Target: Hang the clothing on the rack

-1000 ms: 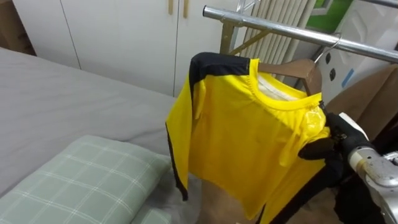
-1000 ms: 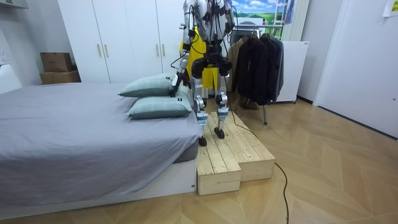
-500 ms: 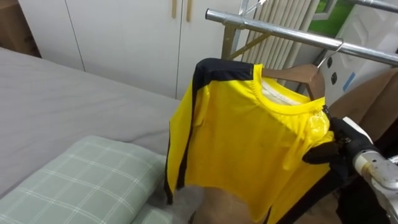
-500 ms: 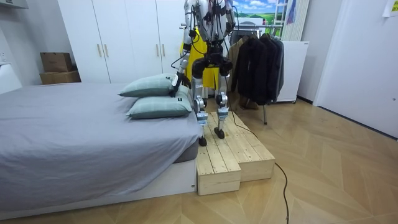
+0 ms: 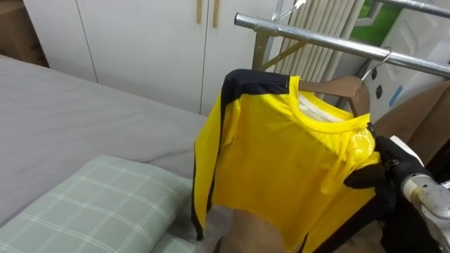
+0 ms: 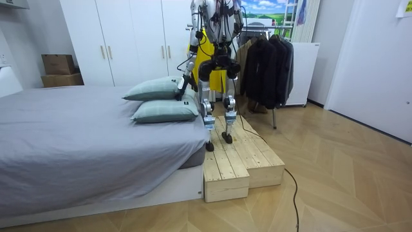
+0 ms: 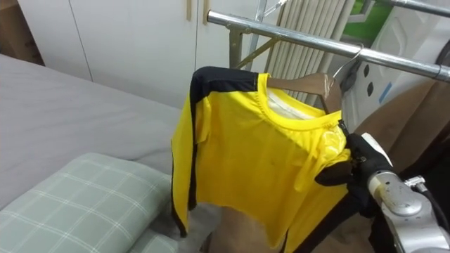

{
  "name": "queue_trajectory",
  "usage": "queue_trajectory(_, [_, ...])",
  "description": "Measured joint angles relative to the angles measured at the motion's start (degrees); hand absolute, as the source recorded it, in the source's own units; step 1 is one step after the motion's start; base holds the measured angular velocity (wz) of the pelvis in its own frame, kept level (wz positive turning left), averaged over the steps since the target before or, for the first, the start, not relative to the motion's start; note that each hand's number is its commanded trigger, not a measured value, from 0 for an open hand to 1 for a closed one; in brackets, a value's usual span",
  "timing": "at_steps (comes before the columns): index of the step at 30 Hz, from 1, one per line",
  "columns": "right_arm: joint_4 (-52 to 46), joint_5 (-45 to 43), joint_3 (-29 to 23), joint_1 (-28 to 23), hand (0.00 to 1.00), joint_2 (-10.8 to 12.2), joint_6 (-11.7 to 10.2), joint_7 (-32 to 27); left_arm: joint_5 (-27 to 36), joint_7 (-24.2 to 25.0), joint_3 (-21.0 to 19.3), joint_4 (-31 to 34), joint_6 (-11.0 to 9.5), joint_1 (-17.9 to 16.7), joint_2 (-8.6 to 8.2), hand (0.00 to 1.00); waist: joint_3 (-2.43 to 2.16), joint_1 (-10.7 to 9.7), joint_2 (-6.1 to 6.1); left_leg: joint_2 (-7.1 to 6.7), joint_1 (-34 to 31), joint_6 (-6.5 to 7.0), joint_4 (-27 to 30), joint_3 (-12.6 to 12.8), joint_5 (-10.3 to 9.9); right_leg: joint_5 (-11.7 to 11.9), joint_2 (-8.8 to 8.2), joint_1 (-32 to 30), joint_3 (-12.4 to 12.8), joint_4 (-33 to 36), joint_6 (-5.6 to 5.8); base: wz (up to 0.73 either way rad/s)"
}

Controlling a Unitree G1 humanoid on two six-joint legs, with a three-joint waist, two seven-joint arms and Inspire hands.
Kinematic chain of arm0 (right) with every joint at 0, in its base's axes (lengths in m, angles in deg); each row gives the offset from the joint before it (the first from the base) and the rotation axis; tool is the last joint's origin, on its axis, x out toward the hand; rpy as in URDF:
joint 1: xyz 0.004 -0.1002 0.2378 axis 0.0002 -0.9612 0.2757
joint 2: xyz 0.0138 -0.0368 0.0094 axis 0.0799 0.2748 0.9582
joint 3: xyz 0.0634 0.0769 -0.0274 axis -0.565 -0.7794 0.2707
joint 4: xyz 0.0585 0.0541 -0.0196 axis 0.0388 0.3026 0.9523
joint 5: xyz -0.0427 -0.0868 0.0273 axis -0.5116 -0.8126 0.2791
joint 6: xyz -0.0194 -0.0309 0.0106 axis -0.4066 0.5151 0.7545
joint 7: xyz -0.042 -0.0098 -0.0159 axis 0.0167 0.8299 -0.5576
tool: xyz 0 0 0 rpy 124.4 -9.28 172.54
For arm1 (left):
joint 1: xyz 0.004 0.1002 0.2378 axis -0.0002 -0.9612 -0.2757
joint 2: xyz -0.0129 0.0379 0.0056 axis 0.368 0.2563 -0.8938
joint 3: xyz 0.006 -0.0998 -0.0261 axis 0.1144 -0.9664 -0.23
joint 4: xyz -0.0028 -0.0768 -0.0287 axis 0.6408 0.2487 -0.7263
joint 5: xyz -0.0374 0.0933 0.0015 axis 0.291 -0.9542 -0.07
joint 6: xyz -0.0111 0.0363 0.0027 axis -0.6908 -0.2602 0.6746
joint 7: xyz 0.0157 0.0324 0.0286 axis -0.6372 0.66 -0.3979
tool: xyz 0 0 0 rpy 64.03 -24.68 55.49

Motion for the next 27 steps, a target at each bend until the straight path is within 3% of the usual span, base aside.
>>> queue_trajectory(11, [2.51, -0.02, 0.36, 0.0, 1.0, 0.0, -1.26, -2.0, 0.05, 0.28, 0.65, -0.15, -0.01, -0.05, 0.28, 0.0, -0.02, 0.03, 0.19, 0.0, 0.51, 0.0, -0.02, -0.33, 0.0, 0.01, 0.0, 0.82, -0.17, -0.51, 0.0, 0.01])
queue_trajectory(12, [2.51, -0.18, 0.37, 0.0, 0.88, 0.01, -1.3, -2.16, 0.05, 0.33, 0.71, -0.16, -0.01, -0.05, 0.3, 0.0, -0.01, 0.02, 0.23, 0.0, 0.51, 0.0, -0.03, -0.32, 0.0, 0.01, 0.01, 0.82, -0.16, -0.52, 0.0, 0.0])
queue_trajectory(13, [2.51, -0.23, 0.37, 0.0, 0.24, 0.01, -1.31, -2.26, 0.06, 0.36, 0.83, -0.15, -0.01, -0.05, 0.31, 0.0, 0.0, 0.01, 0.27, 0.0, 0.51, 0.0, -0.03, -0.32, 0.0, 0.01, 0.01, 0.83, -0.17, -0.54, 0.0, 0.0])
queue_trajectory(14, [2.51, -0.27, 0.38, 0.0, 0.0, 0.01, -1.34, -2.57, 0.06, 0.36, 1.4, -0.16, -0.01, -0.07, 0.4, 0.0, 0.01, 0.01, 0.34, 0.0, 0.49, 0.0, -0.05, -0.33, -0.01, 0.01, 0.01, 0.83, -0.18, -0.58, 0.0, 0.0])
queue_trajectory(27, [6.85, 0.75, 0.46, -0.02, 0.0, 0.04, -0.58, -3.08, 0.57, 1.32, 2.27, -0.51, 0.02, -0.05, 0.83, 0.0, -0.21, -0.03, 0.86, 0.0, 0.63, 0.0, -0.08, -0.44, 0.0, 0.0, -0.04, 1.02, -0.21, -0.73, 0.01, 0.0])
